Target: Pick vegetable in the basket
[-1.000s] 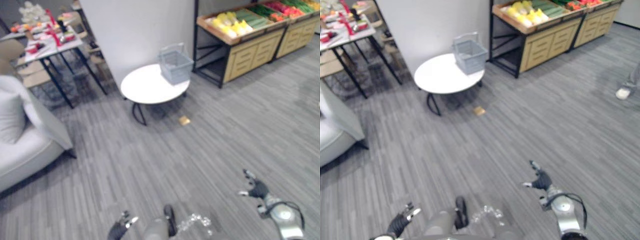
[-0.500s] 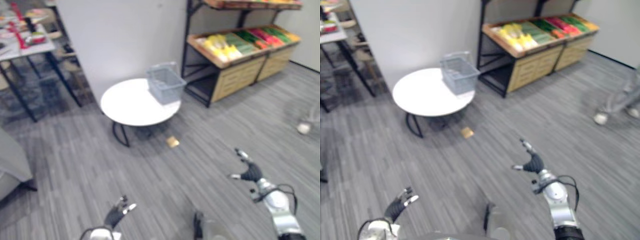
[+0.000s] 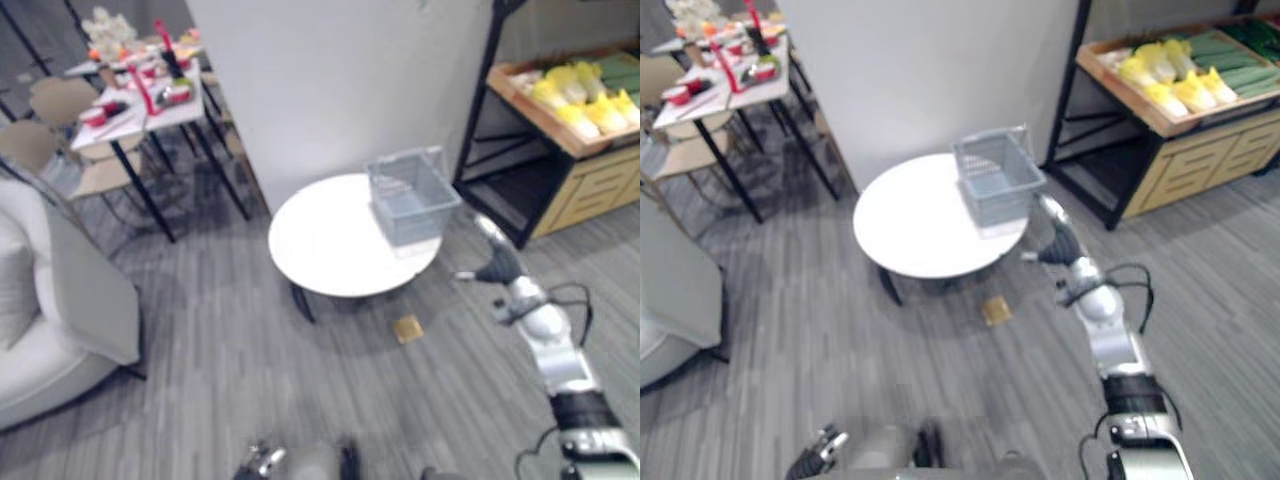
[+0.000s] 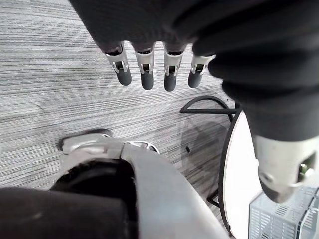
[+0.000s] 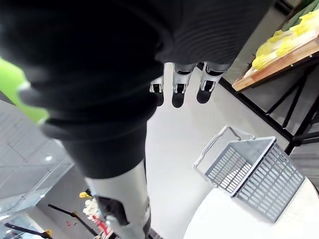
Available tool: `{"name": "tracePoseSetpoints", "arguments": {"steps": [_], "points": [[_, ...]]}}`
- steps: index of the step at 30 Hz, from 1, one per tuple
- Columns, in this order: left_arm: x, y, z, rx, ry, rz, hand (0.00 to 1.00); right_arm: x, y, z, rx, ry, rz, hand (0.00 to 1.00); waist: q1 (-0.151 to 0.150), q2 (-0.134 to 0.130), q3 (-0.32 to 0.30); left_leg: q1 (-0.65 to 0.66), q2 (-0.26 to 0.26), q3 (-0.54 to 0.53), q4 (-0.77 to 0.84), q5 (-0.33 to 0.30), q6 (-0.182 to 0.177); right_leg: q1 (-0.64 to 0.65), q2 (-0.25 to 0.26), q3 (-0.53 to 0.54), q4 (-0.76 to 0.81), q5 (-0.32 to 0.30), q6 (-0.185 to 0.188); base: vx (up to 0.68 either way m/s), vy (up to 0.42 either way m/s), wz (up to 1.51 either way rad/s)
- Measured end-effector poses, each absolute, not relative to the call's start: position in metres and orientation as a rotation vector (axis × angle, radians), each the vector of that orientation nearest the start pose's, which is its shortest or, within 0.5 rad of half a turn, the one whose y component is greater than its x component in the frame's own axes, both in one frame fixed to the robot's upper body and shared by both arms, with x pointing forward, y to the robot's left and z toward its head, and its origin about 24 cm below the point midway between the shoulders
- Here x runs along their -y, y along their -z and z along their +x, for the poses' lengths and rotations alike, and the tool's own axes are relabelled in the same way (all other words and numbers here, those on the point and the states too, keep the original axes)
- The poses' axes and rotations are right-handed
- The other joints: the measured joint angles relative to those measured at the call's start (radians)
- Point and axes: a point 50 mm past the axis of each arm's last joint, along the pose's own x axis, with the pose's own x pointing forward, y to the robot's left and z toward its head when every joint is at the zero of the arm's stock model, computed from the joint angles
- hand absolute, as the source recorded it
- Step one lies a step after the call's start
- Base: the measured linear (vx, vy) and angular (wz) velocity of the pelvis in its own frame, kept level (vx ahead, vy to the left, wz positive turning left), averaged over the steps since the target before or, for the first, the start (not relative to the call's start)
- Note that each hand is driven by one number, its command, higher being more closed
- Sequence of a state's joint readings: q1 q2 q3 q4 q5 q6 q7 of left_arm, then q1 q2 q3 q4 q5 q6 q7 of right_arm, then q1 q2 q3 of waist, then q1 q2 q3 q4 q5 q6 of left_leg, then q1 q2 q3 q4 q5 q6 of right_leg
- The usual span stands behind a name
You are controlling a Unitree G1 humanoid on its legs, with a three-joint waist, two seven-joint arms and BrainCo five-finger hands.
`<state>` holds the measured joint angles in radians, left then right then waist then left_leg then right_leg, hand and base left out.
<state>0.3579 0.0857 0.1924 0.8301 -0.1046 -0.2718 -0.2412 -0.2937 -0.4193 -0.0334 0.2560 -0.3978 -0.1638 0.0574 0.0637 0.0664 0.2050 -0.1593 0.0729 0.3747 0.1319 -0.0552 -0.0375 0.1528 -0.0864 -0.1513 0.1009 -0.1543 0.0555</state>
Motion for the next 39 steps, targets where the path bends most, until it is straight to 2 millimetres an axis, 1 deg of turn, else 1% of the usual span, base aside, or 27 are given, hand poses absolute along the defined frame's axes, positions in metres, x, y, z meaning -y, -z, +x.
{"name": "tracePoseSetpoints", "arguments": {"steps": [1,2,3,4,5,7,8,10,12,13,15,16,17,18,19,20,22,23,25,26,27,28,30,32,37,38,39], "points": [[-0.215,0.143,0.046,-0.871,-0.152,-0.147,0.0,0.222,-0.093,0.308,0.149,-0.047,-0.823,0.0,0.009,-0.001,-0.001,0.005,0.006,0.0,0.014,0.044,0.011,0.01,0.001,0.015,0.014,-0.025,0.007,0.53,0.187,-0.38],[-0.216,0.143,0.044,-0.881,-0.156,-0.145,0.0,0.217,-0.086,0.308,0.12,-0.061,-0.846,0.0,0.028,-0.026,-0.015,0.001,0.0,0.03,0.078,0.036,0.058,0.012,-0.025,0.038,0.053,-0.078,0.016,0.56,0.199,-0.43],[-0.216,0.143,0.046,-0.876,-0.154,-0.145,0.0,0.215,-0.081,0.308,0.107,-0.069,-0.874,0.0,0.03,-0.063,-0.029,-0.013,-0.022,0.037,0.131,-0.03,0.112,-0.015,-0.06,0.04,0.146,-0.131,0.031,0.56,0.176,-0.35],[-0.216,0.143,0.049,-0.872,-0.149,-0.145,0.0,0.214,-0.08,0.309,0.105,-0.07,-0.888,0.0,0.032,-0.074,-0.026,-0.013,-0.033,0.043,0.148,-0.054,0.133,-0.058,-0.08,0.038,0.254,-0.153,0.044,0.52,0.156,-0.17],[-0.215,0.144,0.054,-0.874,-0.135,-0.143,0.0,0.211,-0.076,0.314,0.088,-0.069,-0.911,0.0,0.031,-0.089,-0.011,0.01,-0.054,0.05,0.165,-0.087,0.141,-0.177,-0.13,0.04,0.514,-0.143,0.061,0.38,0.112,-0.08],[-0.219,0.143,0.057,-0.891,-0.102,-0.103,0.0,0.214,-0.065,0.316,0.026,-0.051,-0.948,0.0,0.021,-0.081,-0.001,0.088,-0.068,0.042,0.174,-0.124,0.164,-0.263,-0.162,0.04,0.767,-0.132,0.055,0.59,0.125,0.12],[-0.225,0.142,0.059,-0.889,-0.097,-0.076,0.0,0.217,-0.059,0.316,-0.003,-0.04,-0.974,0.0,0.02,-0.071,0.006,0.152,-0.067,0.019,0.168,-0.129,0.165,-0.265,-0.156,0.014,0.769,-0.148,0.027,0.5,0.064,0.19],[-0.237,0.134,0.071,-0.844,-0.091,-0.037,0.0,0.219,-0.069,0.322,0.028,-0.011,-0.991,0.0,0.018,-0.054,0.014,0.214,-0.053,-0.036,0.144,-0.136,0.152,-0.285,-0.129,-0.041,0.642,-0.155,0.014,0.36,-0.033,0.22],[-0.253,0.121,0.093,-0.772,-0.062,0.012,0.0,0.222,-0.092,0.333,0.089,0.018,-1.018,0.0,0.019,-0.048,0.014,0.238,-0.043,-0.092,0.103,-0.164,0.124,-0.35,-0.101,-0.048,0.465,-0.133,0.029,0.43,-0.074,0.47],[-0.262,0.114,0.109,-0.743,-0.048,0.04,0.0,0.224,-0.101,0.336,0.104,0.038,-1.032,0.0,0.017,-0.064,0.017,0.238,-0.042,-0.116,0.098,-0.164,0.116,-0.378,-0.102,-0.032,0.343,-0.081,0.035,0.34,-0.112,0.8],[-0.266,0.11,0.113,-0.737,-0.048,0.039,0.0,0.226,-0.101,0.336,0.084,0.053,-1.034,0.0,0.02,-0.07,0.022,0.271,-0.028,-0.14,0.109,-0.186,0.07,-0.368,-0.09,-0.024,0.215,0.028,0.027,0.36,-0.159,0.65],[-0.268,0.112,0.106,-0.764,-0.056,0.034,0.0,0.226,-0.101,0.336,0.083,0.05,-1.034,0.0,0.028,-0.078,0.024,0.293,-0.024,-0.142,0.119,-0.204,0.04,-0.352,-0.087,-0.026,0.168,0.125,0.022,0.38,-0.239,0.46],[-0.271,0.114,0.094,-0.79,-0.074,0.036,0.0,0.224,-0.104,0.336,0.097,0.047,-1.036,0.0,0.03,-0.105,0.017,0.305,-0.029,-0.141,0.129,-0.232,0.001,-0.334,-0.09,-0.03,0.137,0.234,0.006,0.39,-0.272,0.51],[-0.274,0.114,0.087,-0.805,-0.083,0.041,0.0,0.224,-0.105,0.336,0.104,0.046,-1.039,0.0,0.027,-0.125,0.008,0.302,-0.032,-0.136,0.143,-0.253,-0.004,-0.33,-0.091,-0.033,0.13,0.258,-0.004,0.4,-0.306,0.38],[-0.266,0.121,0.08,-0.834,-0.098,0.006,0.0,0.228,-0.112,0.339,0.117,0.053,-1.068,0.0,0.036,-0.099,0.008,0.3,0.009,-0.137,0.184,-0.294,-0.017,-0.319,-0.067,-0.057,0.13,0.207,0.004,0.37,-0.29,0.1],[-0.253,0.128,0.069,-0.864,-0.084,-0.028,0.0,0.226,-0.124,0.345,0.142,0.042,-1.105,0.0,0.041,-0.061,0.018,0.228,0.079,-0.137,0.326,-0.306,-0.035,-0.295,-0.013,-0.066,0.076,0.191,-0.014,0.33,-0.277,-0.03],[-0.24,0.131,0.068,-0.867,-0.063,-0.054,0.0,0.228,-0.137,0.353,0.154,0.021,-1.151,0.0,0.048,-0.032,0.045,0.119,0.143,-0.143,0.533,-0.296,-0.026,-0.242,0.027,-0.069,0.004,0.198,-0.02,0.24,-0.214,-0.06],[-0.235,0.133,0.069,-0.865,-0.048,-0.061,0.0,0.226,-0.147,0.361,0.158,0.011,-1.173,0.0,0.058,-0.027,0.071,0.077,0.144,-0.151,0.54,-0.311,-0.036,-0.21,0.032,-0.06,-0.016,0.195,-0.038,0.22,-0.151,-0.18],[-0.234,0.131,0.074,-0.842,-0.024,-0.044,0.0,0.218,-0.156,0.369,0.178,-0.001,-1.191,0.0,0.061,-0.044,0.088,0.019,0.117,-0.172,0.464,-0.303,-0.035,-0.219,0.02,-0.057,-0.013,0.187,-0.043,0.14,-0.053,-0.27],[-0.233,0.128,0.081,-0.81,-0.003,-0.031,0.0,0.212,-0.166,0.376,0.202,-0.006,-1.219,0.0,0.064,-0.027,0.104,0.001,0.107,-0.167,0.345,-0.239,-0.02,-0.234,0.021,-0.047,0.001,0.187,-0.044,0.12,-0.003,-0.47],[-0.231,0.127,0.087,-0.782,0.017,-0.021,0.0,0.211,-0.181,0.38,0.234,0.007,-1.256,0.0,0.071,-0.003,0.122,-0.027,0.115,-0.17,0.258,-0.117,-0.015,-0.264,0.039,-0.037,0.026,0.181,-0.032,0.15,0.042,-0.54],[-0.232,0.125,0.093,-0.77,0.02,-0.013,0.0,0.211,-0.187,0.381,0.248,0.023,-1.259,0.0,0.078,-0.01,0.134,-0.029,0.113,-0.163,0.25,-0.11,-0.017,-0.283,0.032,-0.026,0.044,0.178,-0.032,0.11,0.051,-0.23],[-0.236,0.114,0.124,-0.678,0.041,0.028,0.0,0.22,-0.225,0.386,0.296,0.109,-1.283,0.0,0.065,-0.046,0.211,-0.056,0.068,-0.168,0.17,-0.061,-0.005,-0.35,-0.008,-0.045,0.067,0.173,-0.027,0.08,0.049,0.24],[-0.233,0.107,0.146,-0.621,0.063,0.041,0.0,0.229,-0.25,0.39,0.305,0.185,-1.289,0.0,0.058,-0.046,0.247,-0.089,0.048,-0.181,0.138,-0.034,0.0,-0.39,-0.025,-0.065,0.069,0.174,-0.026,0.03,0.035,0.33],[-0.221,0.102,0.168,-0.572,0.094,0.044,0.0,0.228,-0.271,0.394,0.323,0.241,-1.29,0.0,0.078,-0.027,0.261,-0.145,0.04,-0.197,0.108,-0.014,-0.006,-0.448,-0.031,-0.096,0.07,0.176,-0.024,0.09,0.008,0.16],[-0.218,0.102,0.171,-0.569,0.097,0.036,0.0,0.226,-0.277,0.394,0.337,0.244,-1.304,1.0,0.078,-0.017,0.266,-0.155,0.04,-0.201,0.107,-0.012,-0.004,-0.454,-0.032,-0.105,0.071,0.176,-0.024,0.06,0.002,0.06],[-0.218,0.101,0.172,-0.567,0.099,0.037,0.0,0.225,-0.28,0.394,0.344,0.247,-1.303,1.0,0.078,-0.015,0.267,-0.163,0.038,-0.202,0.106,-0.01,-0.003,-0.462,-0.034,-0.11,0.074,0.176,-0.024,0.03,0.008,0.13]]}}
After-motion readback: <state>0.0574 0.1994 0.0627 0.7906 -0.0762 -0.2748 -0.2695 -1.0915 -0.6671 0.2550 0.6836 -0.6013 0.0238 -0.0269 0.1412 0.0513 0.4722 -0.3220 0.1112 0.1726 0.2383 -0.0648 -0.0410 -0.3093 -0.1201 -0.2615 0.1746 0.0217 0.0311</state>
